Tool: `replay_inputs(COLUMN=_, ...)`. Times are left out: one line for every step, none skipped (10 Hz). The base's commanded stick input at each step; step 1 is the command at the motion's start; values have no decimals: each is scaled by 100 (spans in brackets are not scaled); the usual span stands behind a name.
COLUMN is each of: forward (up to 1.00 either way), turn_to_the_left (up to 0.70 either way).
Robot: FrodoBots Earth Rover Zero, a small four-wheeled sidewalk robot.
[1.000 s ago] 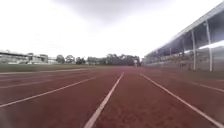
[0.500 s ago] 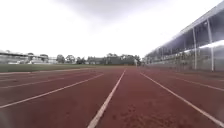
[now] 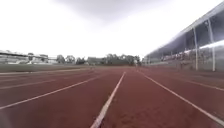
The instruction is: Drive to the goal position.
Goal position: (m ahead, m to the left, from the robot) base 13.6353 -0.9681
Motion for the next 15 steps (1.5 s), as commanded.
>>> replay_inputs(forward=45, turn_to_the_left=0)
replay_inputs(forward=45, turn_to_the_left=0)
replay_inputs(forward=45, turn_to_the_left=0)
replay_inputs(forward=45, turn_to_the_left=0)
replay_inputs(forward=45, turn_to_the_left=0)
replay_inputs(forward=45, turn_to_the_left=0)
replay_inputs(forward=45, turn_to_the_left=0)
replay_inputs(forward=45, turn_to_the_left=0)
replay_inputs(forward=45, turn_to_the_left=0)
replay_inputs(forward=45, turn_to_the_left=0)
replay_inputs(forward=45, turn_to_the_left=0)
replay_inputs(forward=45, turn_to_the_left=0)
replay_inputs(forward=45, turn_to_the_left=0)
replay_inputs(forward=45, turn_to_the_left=0)
replay_inputs(forward=45, turn_to_the_left=0)
